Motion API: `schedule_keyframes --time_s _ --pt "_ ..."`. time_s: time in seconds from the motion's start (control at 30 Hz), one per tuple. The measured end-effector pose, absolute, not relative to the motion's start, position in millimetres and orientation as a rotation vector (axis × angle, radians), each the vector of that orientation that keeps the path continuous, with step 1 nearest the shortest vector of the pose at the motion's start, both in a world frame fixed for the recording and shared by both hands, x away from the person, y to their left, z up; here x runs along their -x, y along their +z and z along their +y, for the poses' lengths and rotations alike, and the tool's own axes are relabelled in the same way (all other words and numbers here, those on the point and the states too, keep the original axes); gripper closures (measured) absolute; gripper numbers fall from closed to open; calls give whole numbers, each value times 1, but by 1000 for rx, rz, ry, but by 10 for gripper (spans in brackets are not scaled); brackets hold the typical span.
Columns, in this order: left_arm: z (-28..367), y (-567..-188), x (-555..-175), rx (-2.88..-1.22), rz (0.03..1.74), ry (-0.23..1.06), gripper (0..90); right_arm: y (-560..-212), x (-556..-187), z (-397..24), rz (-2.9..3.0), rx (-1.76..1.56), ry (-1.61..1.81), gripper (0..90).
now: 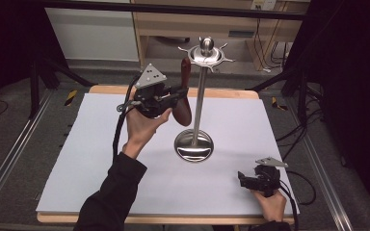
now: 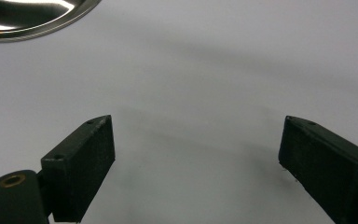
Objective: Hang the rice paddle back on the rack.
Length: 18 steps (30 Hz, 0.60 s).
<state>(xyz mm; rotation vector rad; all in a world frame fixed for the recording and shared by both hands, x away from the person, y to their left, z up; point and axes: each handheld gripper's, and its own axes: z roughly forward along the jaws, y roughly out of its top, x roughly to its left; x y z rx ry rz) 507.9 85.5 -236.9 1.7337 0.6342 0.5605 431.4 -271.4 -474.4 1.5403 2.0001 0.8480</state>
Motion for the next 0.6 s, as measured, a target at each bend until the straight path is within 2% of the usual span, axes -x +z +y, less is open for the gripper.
schedule_keyframes --time_s 0.17,0.43,0.6 --pt "88 -240 -508 -1733 636 571 732 -474 -431 -271 1997 -1545 850 110" --pt "97 -250 -499 -1733 661 558 634 -475 -431 -272 1997 -1542 844 110" --pt "113 -270 -490 -1747 689 561 585 -475 -431 -272 1994 -1543 840 110"
